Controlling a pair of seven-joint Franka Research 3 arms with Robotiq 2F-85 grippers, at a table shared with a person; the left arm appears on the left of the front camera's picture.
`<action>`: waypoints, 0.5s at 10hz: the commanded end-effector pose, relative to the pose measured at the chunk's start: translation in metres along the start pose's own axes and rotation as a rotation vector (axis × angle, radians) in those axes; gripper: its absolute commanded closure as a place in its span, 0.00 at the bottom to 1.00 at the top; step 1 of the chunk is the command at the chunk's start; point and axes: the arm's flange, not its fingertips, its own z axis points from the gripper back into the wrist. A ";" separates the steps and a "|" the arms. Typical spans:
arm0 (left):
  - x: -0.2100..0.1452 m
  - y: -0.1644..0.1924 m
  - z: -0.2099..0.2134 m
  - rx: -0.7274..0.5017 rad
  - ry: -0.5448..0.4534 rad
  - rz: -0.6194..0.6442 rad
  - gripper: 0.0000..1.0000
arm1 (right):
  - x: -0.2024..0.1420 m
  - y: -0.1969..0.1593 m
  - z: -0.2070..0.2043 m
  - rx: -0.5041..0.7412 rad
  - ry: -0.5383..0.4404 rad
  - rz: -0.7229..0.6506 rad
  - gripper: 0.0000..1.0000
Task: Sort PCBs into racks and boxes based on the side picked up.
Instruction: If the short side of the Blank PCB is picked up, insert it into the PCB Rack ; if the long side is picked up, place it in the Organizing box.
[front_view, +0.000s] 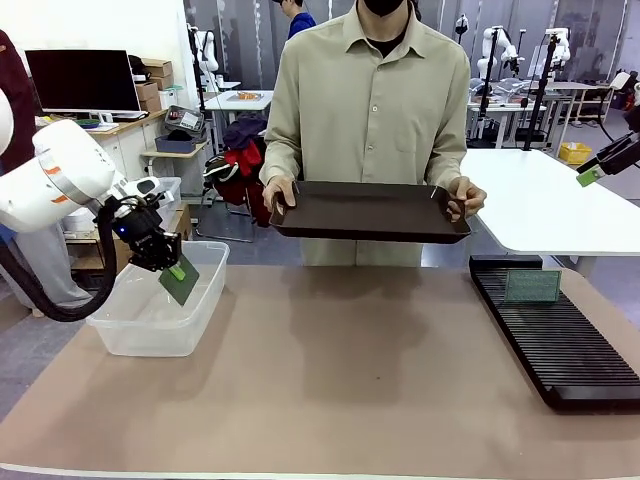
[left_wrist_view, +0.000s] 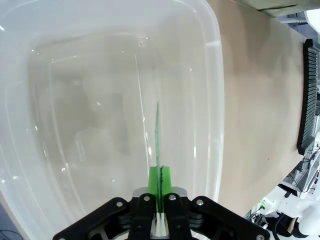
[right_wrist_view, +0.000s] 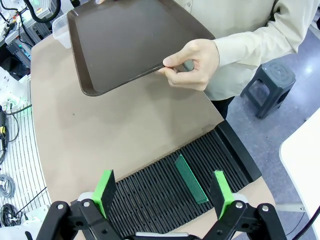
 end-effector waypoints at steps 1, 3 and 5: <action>0.001 0.004 -0.014 -0.031 -0.018 0.012 0.97 | 0.001 0.001 0.000 0.000 0.008 -0.007 0.00; 0.003 0.007 -0.024 -0.044 -0.003 0.025 0.97 | 0.001 0.001 0.000 0.000 0.008 -0.007 0.00; 0.003 0.009 -0.026 -0.043 0.003 0.035 0.90 | 0.001 0.001 0.000 0.000 0.008 -0.007 0.00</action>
